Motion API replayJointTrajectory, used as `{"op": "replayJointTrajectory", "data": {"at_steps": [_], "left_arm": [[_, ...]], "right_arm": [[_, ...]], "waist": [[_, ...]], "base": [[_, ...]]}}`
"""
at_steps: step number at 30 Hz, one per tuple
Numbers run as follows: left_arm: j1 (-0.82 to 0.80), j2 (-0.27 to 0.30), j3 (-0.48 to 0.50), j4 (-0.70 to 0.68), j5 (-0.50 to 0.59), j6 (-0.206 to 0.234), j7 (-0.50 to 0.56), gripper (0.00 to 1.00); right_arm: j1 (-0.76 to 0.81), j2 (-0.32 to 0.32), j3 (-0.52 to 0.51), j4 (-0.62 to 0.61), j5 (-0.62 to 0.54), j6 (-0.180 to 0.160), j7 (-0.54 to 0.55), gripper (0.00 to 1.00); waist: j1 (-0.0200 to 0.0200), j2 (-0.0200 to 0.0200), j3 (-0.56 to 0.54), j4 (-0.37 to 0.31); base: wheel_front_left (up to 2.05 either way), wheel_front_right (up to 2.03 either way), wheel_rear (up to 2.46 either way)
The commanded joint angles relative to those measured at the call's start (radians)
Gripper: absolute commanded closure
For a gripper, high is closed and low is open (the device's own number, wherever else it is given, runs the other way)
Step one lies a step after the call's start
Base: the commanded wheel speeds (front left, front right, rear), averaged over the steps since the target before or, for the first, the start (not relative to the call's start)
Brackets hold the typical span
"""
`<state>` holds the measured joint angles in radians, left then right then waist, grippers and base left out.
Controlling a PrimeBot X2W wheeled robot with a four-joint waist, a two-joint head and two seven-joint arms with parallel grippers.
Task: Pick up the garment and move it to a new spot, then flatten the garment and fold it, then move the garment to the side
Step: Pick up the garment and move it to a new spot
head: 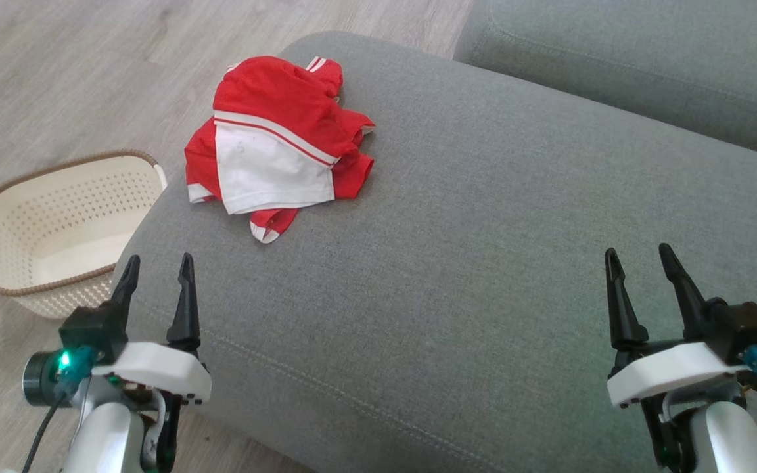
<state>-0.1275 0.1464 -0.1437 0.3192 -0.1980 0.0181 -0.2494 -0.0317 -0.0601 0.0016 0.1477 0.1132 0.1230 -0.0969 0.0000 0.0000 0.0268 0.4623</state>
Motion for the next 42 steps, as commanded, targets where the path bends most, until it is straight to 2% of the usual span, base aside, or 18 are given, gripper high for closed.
{"op": "replayJointTrajectory", "data": {"at_steps": [1, 7, 16, 18, 21, 22, 24, 30, 33, 37, 38, 39, 42], "left_arm": [[-0.054, 0.015, 0.043, -0.039, -0.004, 0.000, -0.012, 0.00], [-0.095, 0.005, 0.053, -0.044, -0.014, -0.005, -0.012, 0.00], [-0.315, -0.013, 0.087, 0.030, -0.043, -0.032, -0.012, 0.00], [-0.346, -0.012, 0.091, 0.052, -0.046, -0.038, -0.012, 0.00], [-0.477, -0.009, 0.098, 0.167, -0.060, -0.070, -0.012, 0.00], [-0.477, -0.009, 0.098, 0.167, -0.060, -0.070, -0.012, 0.00], [-0.579, 0.001, 0.101, 0.274, -0.069, -0.091, -0.012, 0.00], [-0.731, 0.018, 0.104, 0.462, -0.084, -0.114, -0.012, 0.00], [-0.811, 0.033, 0.108, 0.581, -0.094, -0.117, -0.005, 0.00], [-0.899, 0.054, 0.105, 0.723, -0.088, -0.092, 0.038, 0.00], [-0.917, 0.060, 0.101, 0.751, -0.085, -0.087, 0.049, 0.35], [-0.932, 0.065, 0.097, 0.772, -0.081, -0.084, 0.053, 1.00], [-0.962, 0.083, 0.086, 0.809, -0.072, -0.088, 0.039, 1.00]], "right_arm": [[-0.049, -0.008, 0.020, -0.042, -0.007, 0.008, -0.008, 0.00], [-0.079, -0.029, 0.020, -0.081, -0.018, 0.008, 0.017, 0.00], [-0.159, -0.093, 0.009, -0.199, -0.041, 0.008, 0.094, 0.00], [-0.167, -0.098, 0.008, -0.210, -0.043, 0.008, 0.100, 0.00], [-0.195, -0.110, 0.005, -0.240, -0.046, 0.008, 0.117, 0.00], [-0.195, -0.110, 0.005, -0.240, -0.046, 0.008, 0.117, 0.00], [-0.208, -0.116, 0.007, -0.252, -0.046, 0.008, 0.122, 0.00], [-0.231, -0.119, 0.012, -0.258, -0.042, 0.008, 0.124, 0.00], [-0.241, -0.117, 0.017, -0.259, -0.040, 0.008, 0.122, 0.00], [-0.252, -0.112, 0.023, -0.256, -0.039, 0.008, 0.116, 0.00], [-0.254, -0.110, 0.024, -0.254, -0.039, 0.008, 0.114, 0.00], [-0.255, -0.107, 0.024, -0.253, -0.039, 0.008, 0.112, 0.00], [-0.257, -0.101, 0.021, -0.246, -0.039, 0.008, 0.104, 0.00]], "waist": [[0.0000, 0.0000, 0.008, -0.001], [0.0000, 0.0000, 0.088, -0.022], [0.0000, 0.0000, 0.296, -0.091], [0.0000, 0.0000, 0.314, -0.100], [0.0000, 0.0000, 0.375, -0.132], [0.0000, 0.0000, 0.375, -0.132], [0.0000, 0.0000, 0.406, -0.154], [0.0000, 0.0000, 0.441, -0.187], [0.0000, 0.0000, 0.457, -0.204], [0.0000, 0.0000, 0.472, -0.220], [0.0000, 0.0000, 0.474, -0.223], [0.0000, 0.0000, 0.475, -0.225], [0.0000, 0.0000, 0.472, -0.229]], "base": [[0.00, 0.00, 0.00], [0.00, 0.00, 0.00], [0.00, 0.00, 0.00], [0.00, 0.00, 0.00], [0.00, 0.00, 0.00], [0.00, 0.00, 0.00], [0.00, 0.00, 0.00], [0.00, 0.00, 0.00], [0.00, 0.00, 0.00], [0.00, 0.00, 0.00], [0.00, 0.00, 0.00], [0.00, 0.00, 0.00], [0.00, 0.00, 0.00]]}}
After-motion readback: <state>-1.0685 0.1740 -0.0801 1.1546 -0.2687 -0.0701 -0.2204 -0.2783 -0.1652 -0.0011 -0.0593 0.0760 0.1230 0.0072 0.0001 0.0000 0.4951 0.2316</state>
